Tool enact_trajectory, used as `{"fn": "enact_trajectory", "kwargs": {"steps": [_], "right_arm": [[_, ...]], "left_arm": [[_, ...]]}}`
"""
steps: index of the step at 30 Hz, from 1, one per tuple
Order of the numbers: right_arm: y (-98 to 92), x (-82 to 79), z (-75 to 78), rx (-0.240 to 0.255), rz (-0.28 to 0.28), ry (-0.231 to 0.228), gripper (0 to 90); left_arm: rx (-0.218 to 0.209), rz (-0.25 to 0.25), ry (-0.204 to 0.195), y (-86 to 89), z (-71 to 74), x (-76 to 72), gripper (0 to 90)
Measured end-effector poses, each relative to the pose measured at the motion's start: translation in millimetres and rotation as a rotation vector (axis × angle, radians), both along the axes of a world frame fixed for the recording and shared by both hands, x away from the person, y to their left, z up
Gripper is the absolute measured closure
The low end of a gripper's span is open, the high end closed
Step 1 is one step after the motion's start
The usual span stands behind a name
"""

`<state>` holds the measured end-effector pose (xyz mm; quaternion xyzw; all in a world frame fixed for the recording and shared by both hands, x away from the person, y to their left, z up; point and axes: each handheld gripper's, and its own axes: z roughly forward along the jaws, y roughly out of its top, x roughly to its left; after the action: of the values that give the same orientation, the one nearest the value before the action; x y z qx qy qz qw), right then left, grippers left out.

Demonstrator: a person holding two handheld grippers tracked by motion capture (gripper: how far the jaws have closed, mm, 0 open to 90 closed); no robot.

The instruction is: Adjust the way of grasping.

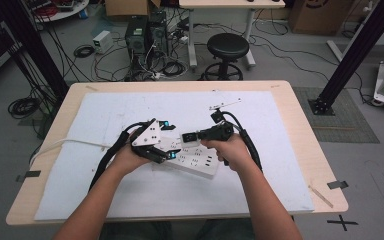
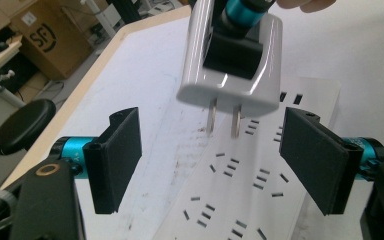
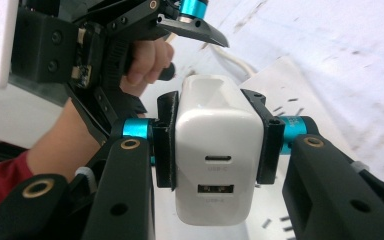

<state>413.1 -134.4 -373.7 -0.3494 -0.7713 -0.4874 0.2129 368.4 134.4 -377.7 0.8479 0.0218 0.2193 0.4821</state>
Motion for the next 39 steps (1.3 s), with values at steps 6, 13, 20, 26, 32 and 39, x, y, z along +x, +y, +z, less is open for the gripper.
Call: {"fn": "enact_trajectory", "kwargs": {"steps": [6,13,20,26,32,39], "right_arm": [[-8.0,-1.1,7.4,-0.023,-0.025,-0.054,63.1],[-15.3,-5.9,21.8,-0.112,-0.025,-0.139,63.1],[-20.6,-9.5,31.9,-0.148,-0.021,-0.183,63.1],[-32.0,-13.5,46.1,-0.202,-0.034,-0.225,63.1],[-41.7,-14.2,55.4,-0.25,-0.047,-0.257,63.1],[-48.3,-11.1,59.7,-0.28,-0.058,-0.269,63.1]], "left_arm": [[-0.006,0.031,0.042,10.7,6.5,3.6,24.5],[0.042,0.099,0.159,33.2,19.8,9.9,20.1],[0.09,0.175,0.232,51.9,28.7,12.3,20.0],[0.128,0.241,0.251,74.0,54.0,12.7,20.0],[0.132,0.272,0.324,93.4,66.5,24.3,20.0],[0.137,0.3,0.356,106.7,63.3,36.1,20.0]]}}
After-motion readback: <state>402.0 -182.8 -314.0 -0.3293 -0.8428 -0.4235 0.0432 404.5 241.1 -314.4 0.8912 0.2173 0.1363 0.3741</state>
